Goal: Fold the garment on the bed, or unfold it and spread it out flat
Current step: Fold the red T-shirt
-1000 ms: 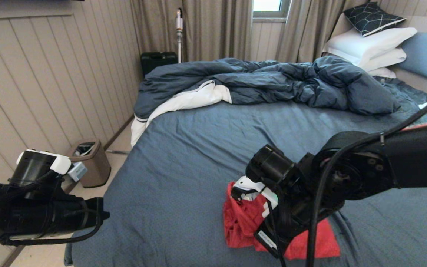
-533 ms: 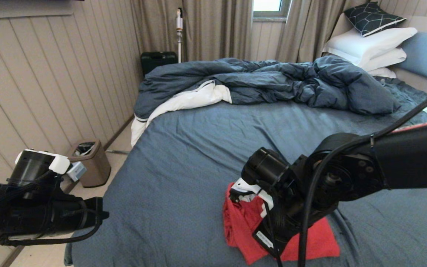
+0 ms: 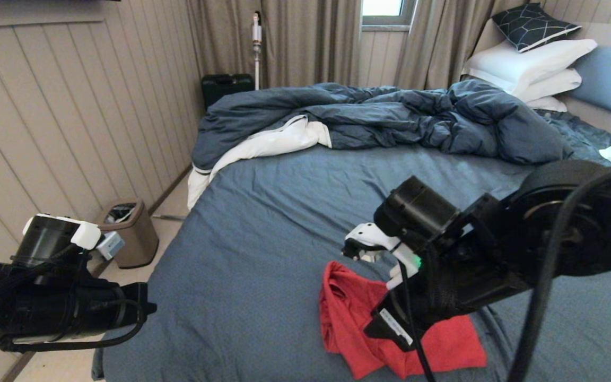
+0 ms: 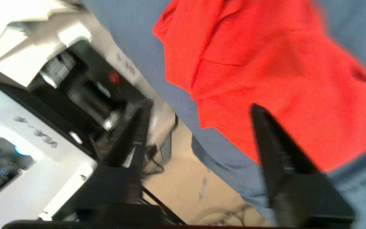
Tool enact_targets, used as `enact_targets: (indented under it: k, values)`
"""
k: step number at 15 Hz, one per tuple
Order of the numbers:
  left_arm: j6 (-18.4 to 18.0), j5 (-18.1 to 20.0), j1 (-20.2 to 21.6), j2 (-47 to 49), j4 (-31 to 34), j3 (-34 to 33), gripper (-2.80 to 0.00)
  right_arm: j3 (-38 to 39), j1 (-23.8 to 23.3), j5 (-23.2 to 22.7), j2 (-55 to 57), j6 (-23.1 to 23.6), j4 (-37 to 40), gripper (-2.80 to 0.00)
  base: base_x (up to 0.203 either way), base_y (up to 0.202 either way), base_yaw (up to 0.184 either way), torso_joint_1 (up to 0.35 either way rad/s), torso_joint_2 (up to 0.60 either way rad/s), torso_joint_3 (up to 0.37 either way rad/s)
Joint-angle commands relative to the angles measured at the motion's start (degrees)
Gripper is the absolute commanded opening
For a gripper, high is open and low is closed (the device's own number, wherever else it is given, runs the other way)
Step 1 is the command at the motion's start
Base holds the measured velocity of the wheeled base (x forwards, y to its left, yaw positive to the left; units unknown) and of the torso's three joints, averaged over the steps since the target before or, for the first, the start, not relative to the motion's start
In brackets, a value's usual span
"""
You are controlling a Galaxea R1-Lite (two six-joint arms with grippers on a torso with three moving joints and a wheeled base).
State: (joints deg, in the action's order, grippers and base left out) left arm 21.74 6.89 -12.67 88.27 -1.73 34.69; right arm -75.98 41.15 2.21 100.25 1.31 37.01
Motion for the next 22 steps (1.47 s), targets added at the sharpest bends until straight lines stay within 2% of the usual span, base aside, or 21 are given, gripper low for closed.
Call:
enact_targets:
  k: [1,5,8,10,16,22]
  values:
    - [0.1,0.1,0.0,0.2,0.1,0.0,-2.80,0.6,-3.1,0.1,-5.2,-0.3,0.2,-2.80,0.000,0.000,0.000,0.000,0.00,0.000]
    - [0.1,0.1,0.0,-0.1,0.1,-0.1,-2.80,6.6,-13.9,0.7,-4.9,-0.1,-0.6,-2.80,0.000,0.000,0.000,0.000,0.00,0.000]
    - [0.2,1.4,0.0,-0.3,0.2,-0.1,-2.80,9.9,-14.8,1.4,-0.5,0.0,-5.0,-2.80,0.000,0.000,0.000,0.000,0.00,0.000]
    - [0.2,1.6,0.0,-0.3,0.2,-0.1,-2.80,9.3,-14.1,2.6,3.5,0.0,-6.7,-2.80,0.000,0.000,0.000,0.000,0.00,0.000]
    - [0.1,1.5,0.0,0.2,0.1,0.0,-2.80,0.6,-6.9,5.7,16.0,-1.0,-9.3,-2.80,0.000,0.000,0.000,0.000,0.00,0.000]
    - [0.1,1.5,0.0,0.5,0.1,-0.1,-2.80,-3.4,1.7,5.5,17.4,-2.3,-9.9,-2.80,0.000,0.000,0.000,0.000,0.00,0.000]
